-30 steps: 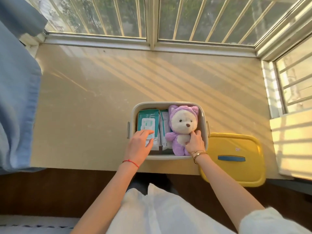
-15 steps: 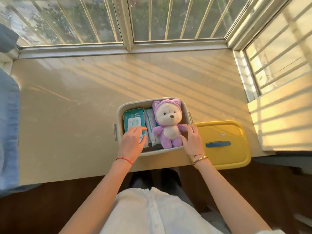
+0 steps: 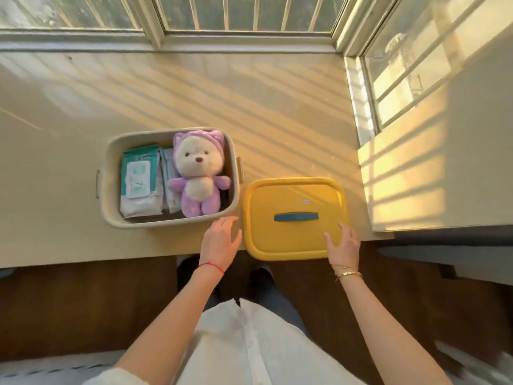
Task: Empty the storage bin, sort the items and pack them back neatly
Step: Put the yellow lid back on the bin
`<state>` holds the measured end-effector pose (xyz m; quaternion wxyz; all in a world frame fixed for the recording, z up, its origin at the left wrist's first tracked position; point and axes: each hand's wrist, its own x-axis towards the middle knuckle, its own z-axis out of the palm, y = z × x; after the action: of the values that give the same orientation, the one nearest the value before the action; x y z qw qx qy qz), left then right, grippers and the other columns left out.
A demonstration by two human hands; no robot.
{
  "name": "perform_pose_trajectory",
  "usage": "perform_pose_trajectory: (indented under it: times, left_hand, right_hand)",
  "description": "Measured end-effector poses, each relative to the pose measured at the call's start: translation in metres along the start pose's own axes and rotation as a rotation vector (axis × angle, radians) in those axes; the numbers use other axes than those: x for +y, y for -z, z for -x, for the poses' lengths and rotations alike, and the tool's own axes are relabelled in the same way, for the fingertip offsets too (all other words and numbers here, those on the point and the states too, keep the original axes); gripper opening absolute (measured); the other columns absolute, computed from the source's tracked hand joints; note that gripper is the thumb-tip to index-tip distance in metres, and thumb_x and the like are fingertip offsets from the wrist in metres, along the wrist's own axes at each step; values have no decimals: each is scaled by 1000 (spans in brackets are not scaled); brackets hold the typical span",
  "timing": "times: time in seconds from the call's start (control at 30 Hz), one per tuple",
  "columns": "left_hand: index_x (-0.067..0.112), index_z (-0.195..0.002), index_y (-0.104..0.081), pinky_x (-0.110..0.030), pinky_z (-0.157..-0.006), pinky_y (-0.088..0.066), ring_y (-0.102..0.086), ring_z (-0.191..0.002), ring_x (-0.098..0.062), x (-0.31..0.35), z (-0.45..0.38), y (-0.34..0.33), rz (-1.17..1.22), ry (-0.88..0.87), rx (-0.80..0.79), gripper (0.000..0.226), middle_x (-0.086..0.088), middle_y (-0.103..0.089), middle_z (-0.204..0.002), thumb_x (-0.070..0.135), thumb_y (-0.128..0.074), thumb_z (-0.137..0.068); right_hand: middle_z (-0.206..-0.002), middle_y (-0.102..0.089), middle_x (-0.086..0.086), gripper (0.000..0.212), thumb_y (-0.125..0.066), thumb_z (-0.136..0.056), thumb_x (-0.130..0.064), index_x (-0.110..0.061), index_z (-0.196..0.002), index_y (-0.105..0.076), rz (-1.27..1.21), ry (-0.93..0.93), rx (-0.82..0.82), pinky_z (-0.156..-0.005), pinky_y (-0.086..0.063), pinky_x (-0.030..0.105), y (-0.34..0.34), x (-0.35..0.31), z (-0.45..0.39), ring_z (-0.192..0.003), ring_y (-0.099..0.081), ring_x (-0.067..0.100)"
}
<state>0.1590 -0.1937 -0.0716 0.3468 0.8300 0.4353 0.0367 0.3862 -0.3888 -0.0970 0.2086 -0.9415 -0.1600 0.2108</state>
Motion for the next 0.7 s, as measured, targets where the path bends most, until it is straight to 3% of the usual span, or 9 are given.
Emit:
perform_pose_trajectory:
  times: [0.2, 0.37, 0.5, 0.7]
  left_hand:
    - [10, -140, -38, -41, -104, -39, -45, -126, -27, 3, -12, -76, 13, 296, -101, 57, -10, -45, -139, 27, -58, -90]
    - [5, -144, -28, -44, -106, -37, -40, -129, -30, -7, -21, -112, 11, 424, -113, 68, -13, -35, -143, 30, -60, -89]
    - [5, -141, -34, -42, -105, -36, -41, -123, -30, -8, -22, -128, 26, 455, -78, 62, -13, -37, -135, 28, -60, -89]
    - [12, -147, -26, -46, -110, -33, -40, -130, -29, -4, -1, -119, 141, 475, -17, 72, -12, -41, -141, 22, -65, -87]
  right_hand:
    - [-134, -43, 17, 55, -61, -89, -26, -5, -136, -39, 13, -85, -44, -102, -39, 43, -14, 66, -30, -123, -42, 33]
    - [-141, -36, 15, 66, -62, -88, -27, -6, -142, -30, -21, -128, -31, -102, -40, 43, -36, 87, -46, -127, -39, 31]
    - [-139, -35, 15, 69, -66, -85, -26, -6, -142, -31, -55, -120, -5, -101, -40, 38, -44, 94, -49, -125, -41, 30]
    - [-125, -38, 14, 69, -75, -78, -21, -8, -136, -40, -157, -125, -13, -96, -36, 27, -25, 95, -37, -111, -46, 27]
